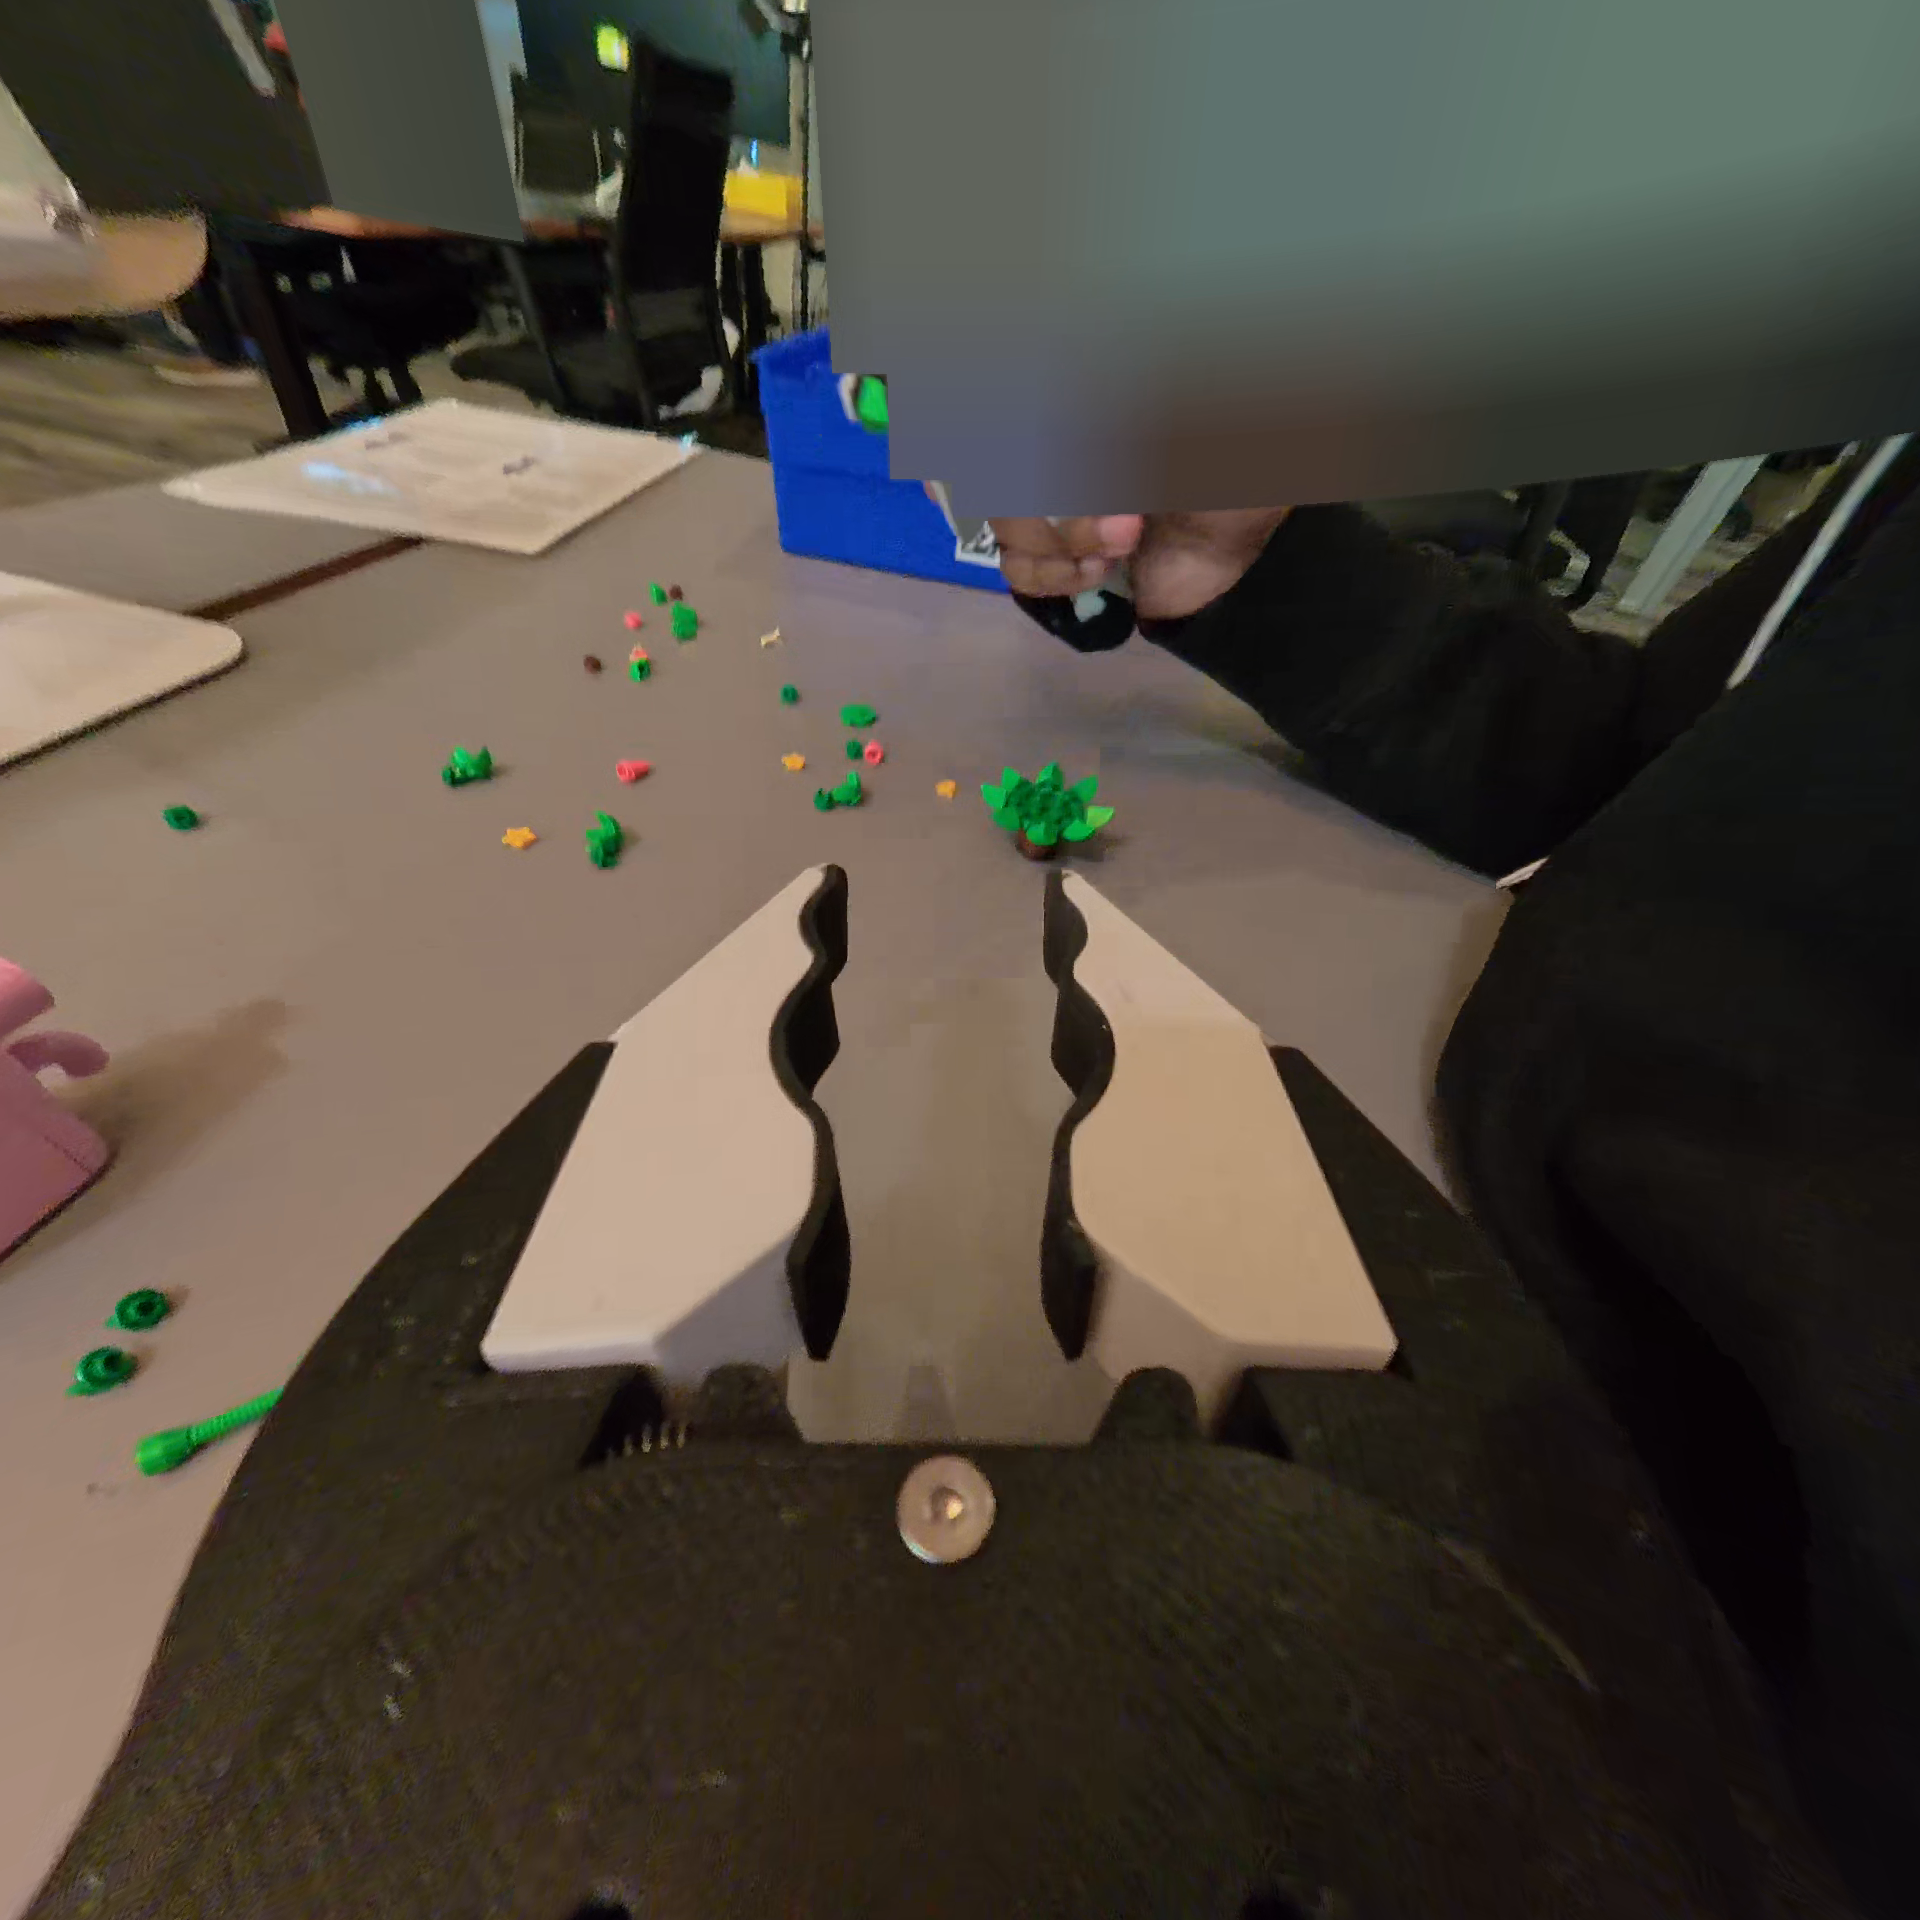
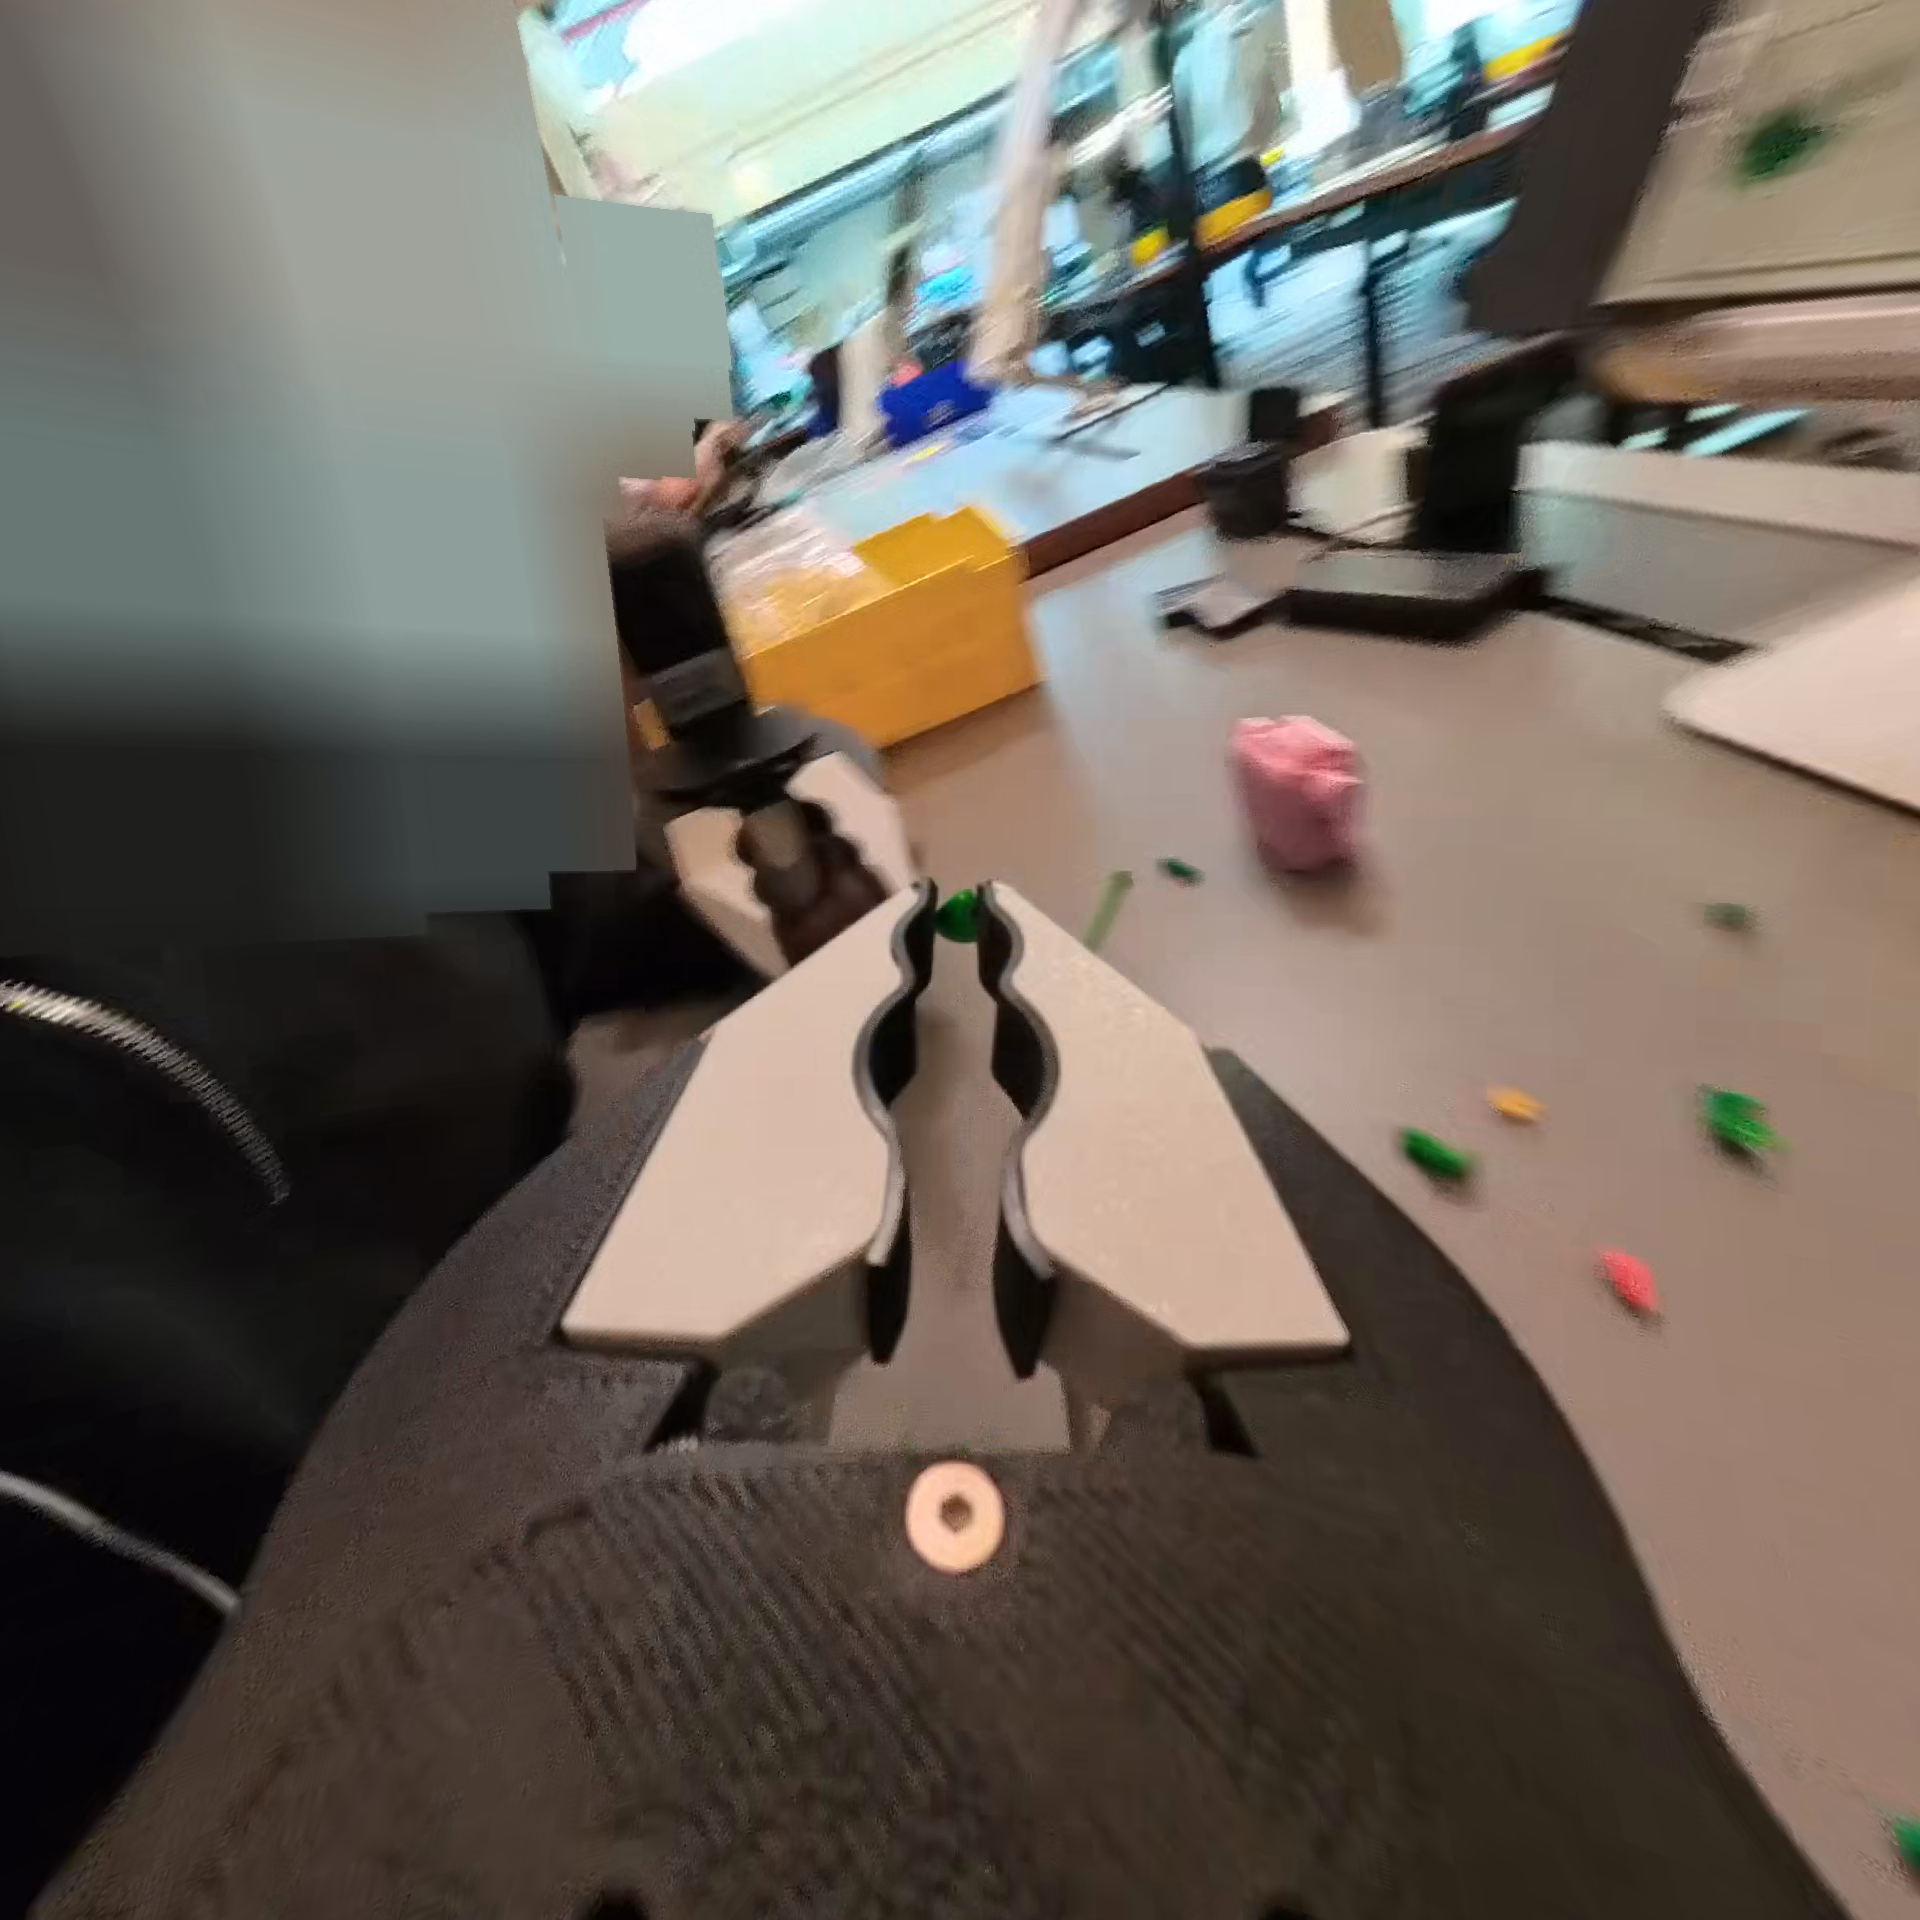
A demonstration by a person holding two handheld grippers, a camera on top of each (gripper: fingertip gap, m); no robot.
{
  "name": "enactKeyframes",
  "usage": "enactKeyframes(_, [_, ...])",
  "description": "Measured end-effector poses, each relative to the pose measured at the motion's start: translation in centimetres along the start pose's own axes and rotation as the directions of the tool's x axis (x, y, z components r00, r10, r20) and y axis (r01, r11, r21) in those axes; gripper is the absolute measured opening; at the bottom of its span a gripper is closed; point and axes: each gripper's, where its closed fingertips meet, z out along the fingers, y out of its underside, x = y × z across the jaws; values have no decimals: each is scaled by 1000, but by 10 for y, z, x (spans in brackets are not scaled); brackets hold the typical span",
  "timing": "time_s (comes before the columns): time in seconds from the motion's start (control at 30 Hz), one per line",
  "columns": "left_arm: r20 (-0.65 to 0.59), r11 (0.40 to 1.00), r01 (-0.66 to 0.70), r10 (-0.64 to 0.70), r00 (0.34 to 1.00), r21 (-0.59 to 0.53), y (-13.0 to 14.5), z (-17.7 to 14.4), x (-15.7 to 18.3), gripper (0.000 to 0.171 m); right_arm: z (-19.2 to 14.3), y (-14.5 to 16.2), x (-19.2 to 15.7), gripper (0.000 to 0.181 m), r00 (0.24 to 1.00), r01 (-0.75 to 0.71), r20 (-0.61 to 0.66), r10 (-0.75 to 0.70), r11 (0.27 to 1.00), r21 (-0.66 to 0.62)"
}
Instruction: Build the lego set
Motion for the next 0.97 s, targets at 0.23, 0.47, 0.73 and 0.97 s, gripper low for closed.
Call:
enactKeyframes(0.23, [-398,865,492,-419,816,100,-35,-8,30,36,60,45,-55,6,921,389,101,-376,895,-218])
enactKeyframes(0.47, [-572,672,739,-627,529,-53,-35,-11,34,20,68,47,-71,6,867,497,147,-477,852,-167])
enactKeyframes(0.73, [-599,643,758,-653,463,-115,-30,-8,39,8,69,48,-74,6,865,496,164,-474,855,-148])
enactKeyframes(0.97, [-628,519,853,-683,373,-58,-38,-13,19,9,71,29,-56,32,765,632,-63,-641,765,-122])
